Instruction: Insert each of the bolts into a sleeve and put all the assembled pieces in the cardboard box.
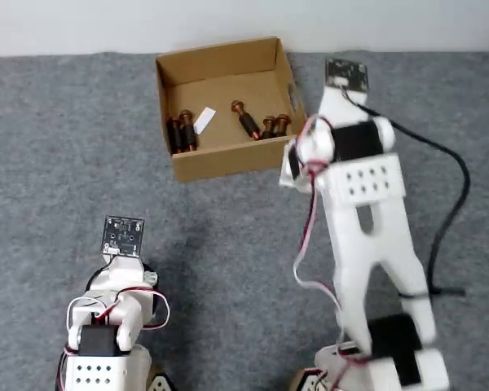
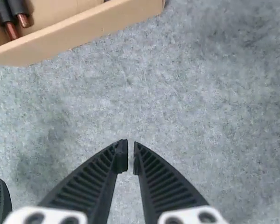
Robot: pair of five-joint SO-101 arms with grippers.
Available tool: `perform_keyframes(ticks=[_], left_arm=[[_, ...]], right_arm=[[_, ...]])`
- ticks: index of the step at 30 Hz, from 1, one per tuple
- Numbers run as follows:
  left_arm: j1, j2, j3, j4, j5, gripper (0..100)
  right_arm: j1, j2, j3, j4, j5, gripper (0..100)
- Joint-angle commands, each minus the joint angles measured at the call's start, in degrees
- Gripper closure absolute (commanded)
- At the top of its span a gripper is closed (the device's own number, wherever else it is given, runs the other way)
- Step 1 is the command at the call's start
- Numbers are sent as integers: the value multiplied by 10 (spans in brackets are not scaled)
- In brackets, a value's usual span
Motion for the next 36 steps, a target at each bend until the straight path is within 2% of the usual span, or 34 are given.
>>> perform_keyframes(ticks=[1,10,23,26,31,36], left_arm=[[-4,-5,-3,-15,-10,993],[-4,-5,-3,-15,-10,993],[-4,-5,-3,-15,-10,993],[-4,-5,-3,-15,-10,993],[-4,-5,-3,-15,-10,993],[-4,-5,-3,-15,-10,993]], right_arm=[[9,-128,135,-85,-3,991],[76,-335,503,-313,22,991],[153,-530,862,-562,25,991],[169,-588,927,-607,57,991],[189,-708,1011,-627,98,991],[176,-792,1012,-526,100,991]])
